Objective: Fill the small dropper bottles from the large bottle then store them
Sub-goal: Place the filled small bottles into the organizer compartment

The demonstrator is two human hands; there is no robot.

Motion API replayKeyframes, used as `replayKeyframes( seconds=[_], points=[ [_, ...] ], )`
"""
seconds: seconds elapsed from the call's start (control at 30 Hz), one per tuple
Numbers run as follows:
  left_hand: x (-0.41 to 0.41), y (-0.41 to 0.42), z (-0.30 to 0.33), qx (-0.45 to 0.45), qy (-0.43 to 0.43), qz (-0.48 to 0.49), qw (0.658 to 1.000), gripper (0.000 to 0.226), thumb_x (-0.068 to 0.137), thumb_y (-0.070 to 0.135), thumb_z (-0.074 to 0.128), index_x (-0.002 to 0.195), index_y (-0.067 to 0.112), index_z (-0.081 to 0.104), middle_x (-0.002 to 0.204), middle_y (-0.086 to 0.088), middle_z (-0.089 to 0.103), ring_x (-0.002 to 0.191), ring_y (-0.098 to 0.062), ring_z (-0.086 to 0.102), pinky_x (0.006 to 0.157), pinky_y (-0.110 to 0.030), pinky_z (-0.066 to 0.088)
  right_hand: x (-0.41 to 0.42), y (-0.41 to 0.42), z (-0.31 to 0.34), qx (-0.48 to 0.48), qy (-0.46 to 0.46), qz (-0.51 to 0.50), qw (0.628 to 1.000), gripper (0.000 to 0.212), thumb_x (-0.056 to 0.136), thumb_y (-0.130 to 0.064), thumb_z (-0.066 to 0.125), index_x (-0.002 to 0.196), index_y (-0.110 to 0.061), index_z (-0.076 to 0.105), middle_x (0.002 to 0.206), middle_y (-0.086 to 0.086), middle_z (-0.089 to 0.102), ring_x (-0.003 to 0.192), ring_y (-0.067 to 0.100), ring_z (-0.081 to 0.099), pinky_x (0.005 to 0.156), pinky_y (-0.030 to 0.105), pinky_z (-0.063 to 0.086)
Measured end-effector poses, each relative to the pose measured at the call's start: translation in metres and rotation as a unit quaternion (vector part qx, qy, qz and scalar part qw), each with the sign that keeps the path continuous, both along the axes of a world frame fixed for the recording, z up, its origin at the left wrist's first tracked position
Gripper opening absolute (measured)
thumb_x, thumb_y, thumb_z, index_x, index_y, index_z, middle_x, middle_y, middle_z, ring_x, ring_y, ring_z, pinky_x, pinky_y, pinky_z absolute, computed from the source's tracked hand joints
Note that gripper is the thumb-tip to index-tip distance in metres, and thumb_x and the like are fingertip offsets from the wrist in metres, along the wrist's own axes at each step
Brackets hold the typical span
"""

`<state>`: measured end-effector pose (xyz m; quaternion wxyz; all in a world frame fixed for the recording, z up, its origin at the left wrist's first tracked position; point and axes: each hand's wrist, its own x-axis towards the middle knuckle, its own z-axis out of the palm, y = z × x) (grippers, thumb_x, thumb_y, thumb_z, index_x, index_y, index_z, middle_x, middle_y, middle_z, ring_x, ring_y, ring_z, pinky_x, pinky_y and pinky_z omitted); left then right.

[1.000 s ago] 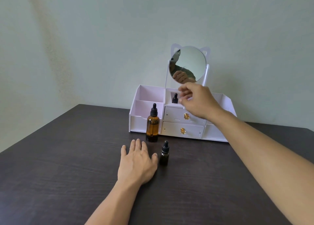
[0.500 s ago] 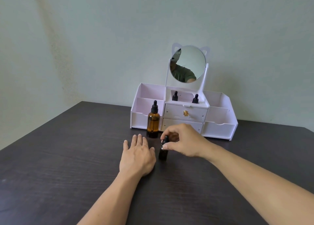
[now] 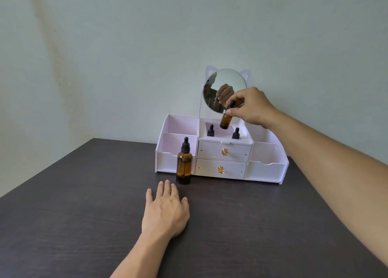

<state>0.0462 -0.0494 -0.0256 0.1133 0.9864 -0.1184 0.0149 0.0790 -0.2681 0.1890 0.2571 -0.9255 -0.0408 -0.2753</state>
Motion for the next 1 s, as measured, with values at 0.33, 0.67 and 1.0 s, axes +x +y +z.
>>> replayKeyframes(
  seconds=[0.33, 0.67, 1.0],
  points=[
    [0.000, -0.002, 0.000, -0.002, -0.011, 0.006, 1.000, 0.063, 0.100, 0.044, 0.016, 0.154, 0.011, 0.009, 0.163, -0.005, 0.002, 0.150, -0.019, -0.004, 0.121, -0.047, 0.000, 0.040, -0.001, -0.026, -0.049, 0.057, -0.031, 0.997, 0.024, 0.077, -0.011, 0.078, 0.100, -0.010, 0.072, 0.089, -0.002, 0.060, 0.088, 0.017, 0.056, 0.077, 0.023, 0.041],
    [0.002, -0.001, -0.001, -0.010, -0.018, 0.002, 1.000, 0.064, 0.100, 0.044, 0.017, 0.154, 0.011, 0.011, 0.163, -0.005, 0.004, 0.150, -0.020, -0.003, 0.120, -0.049, 0.002, 0.050, -0.003, -0.059, -0.081, 0.118, -0.071, 0.987, 0.020, 0.076, -0.020, 0.076, 0.095, -0.023, 0.069, 0.088, -0.001, 0.065, 0.096, 0.026, 0.062, 0.091, 0.044, 0.051],
    [0.001, -0.001, 0.000, -0.013, -0.013, 0.002, 1.000, 0.064, 0.100, 0.045, 0.016, 0.154, 0.012, 0.009, 0.163, -0.005, 0.002, 0.150, -0.019, -0.004, 0.121, -0.048, 0.001, 0.048, -0.008, -0.063, -0.008, 0.133, -0.061, 0.989, 0.036, 0.074, -0.026, 0.074, 0.109, -0.025, 0.063, 0.091, -0.006, 0.064, 0.101, 0.023, 0.061, 0.096, 0.046, 0.048]
  ],
)
